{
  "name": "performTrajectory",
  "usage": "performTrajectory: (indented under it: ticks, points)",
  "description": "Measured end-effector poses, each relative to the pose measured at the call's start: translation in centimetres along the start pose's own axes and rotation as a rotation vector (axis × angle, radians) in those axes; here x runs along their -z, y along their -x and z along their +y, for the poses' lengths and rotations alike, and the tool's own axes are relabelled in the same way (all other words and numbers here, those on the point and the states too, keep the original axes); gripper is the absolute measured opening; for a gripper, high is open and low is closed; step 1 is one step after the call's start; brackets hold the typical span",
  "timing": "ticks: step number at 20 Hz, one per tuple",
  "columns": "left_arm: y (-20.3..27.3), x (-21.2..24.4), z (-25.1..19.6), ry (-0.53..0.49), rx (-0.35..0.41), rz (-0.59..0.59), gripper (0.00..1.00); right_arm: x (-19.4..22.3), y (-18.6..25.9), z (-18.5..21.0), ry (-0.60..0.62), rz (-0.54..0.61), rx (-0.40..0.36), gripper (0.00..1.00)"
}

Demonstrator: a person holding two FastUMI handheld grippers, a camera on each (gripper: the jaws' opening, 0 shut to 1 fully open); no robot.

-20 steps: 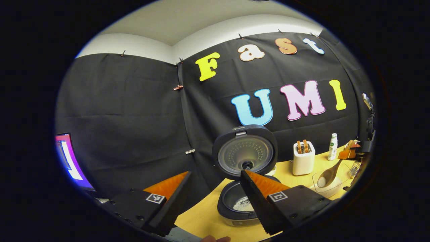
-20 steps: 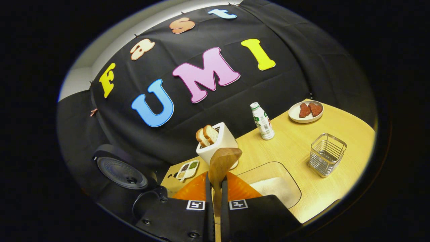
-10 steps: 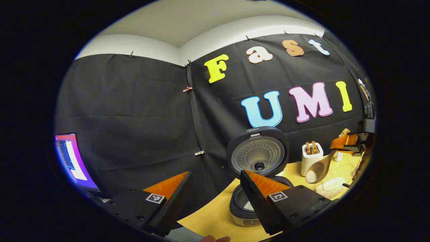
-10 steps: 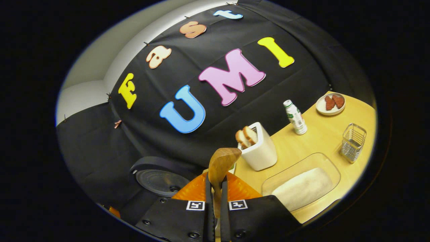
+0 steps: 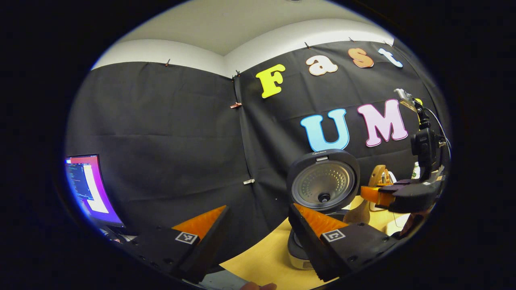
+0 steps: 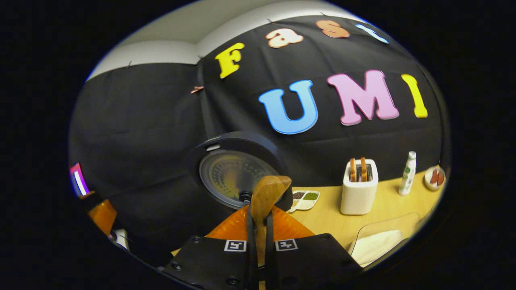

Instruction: Close the left gripper, press the button to open the rice cooker; take a wooden spoon from the chopstick holder with the right hand, scoop a spoonful of rice and pour it into the rice cooker, then put the wooden spoon back into the chopstick holder.

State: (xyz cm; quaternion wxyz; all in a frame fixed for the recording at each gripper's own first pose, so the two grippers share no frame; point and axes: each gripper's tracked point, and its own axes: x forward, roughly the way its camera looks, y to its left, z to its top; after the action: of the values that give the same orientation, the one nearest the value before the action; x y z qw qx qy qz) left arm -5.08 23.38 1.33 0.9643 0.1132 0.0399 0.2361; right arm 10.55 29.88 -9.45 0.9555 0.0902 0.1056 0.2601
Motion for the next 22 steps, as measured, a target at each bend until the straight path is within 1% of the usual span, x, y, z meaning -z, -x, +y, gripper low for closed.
performTrajectory:
  ticks: [2,4,6,9,11,13,14,16,18,20,22]
  points:
    - [-0.1,0.5,0.1,0.009,-0.002,0.010,0.96,-0.2,-0.1,0.9,0.129,-0.021,-0.027,0.11]
    - [-0.2,0.7,0.0,0.018,-0.002,0.018,0.96,-0.1,0.1,1.2,0.214,-0.041,-0.042,0.11]
    - [-0.2,0.6,-0.1,0.021,-0.003,0.014,0.96,0.1,0.3,1.5,0.257,-0.056,-0.052,0.11]
    - [-0.1,0.0,-0.7,0.011,0.004,-0.009,0.96,-0.7,0.8,2.0,0.333,-0.089,-0.057,0.11]
    - [0.2,0.3,-1.0,0.015,0.016,-0.005,0.96,-0.8,0.9,2.1,0.343,-0.108,-0.060,0.11]
    - [0.2,0.2,-0.9,0.018,0.011,-0.001,0.96,-1.4,1.2,1.8,0.299,-0.118,-0.053,0.11]
    - [0.2,0.1,-0.8,0.019,0.006,0.000,0.96,-1.7,1.4,1.5,0.240,-0.124,-0.048,0.11]
    - [0.2,-0.1,-1.1,0.022,0.004,0.003,0.96,-3.0,1.8,0.3,0.064,-0.147,-0.039,0.11]
    - [0.3,-0.4,-1.9,0.022,0.010,0.003,0.96,-4.0,2.3,-2.3,-0.080,-0.157,0.008,0.11]
    - [0.8,-0.7,-3.2,0.016,0.029,-0.002,0.96,-5.0,3.3,-5.6,-0.113,-0.171,0.075,0.11]
    - [0.9,-1.5,-5.5,0.016,0.063,-0.011,0.96,-5.9,4.7,-8.9,-0.093,-0.189,0.135,0.11]
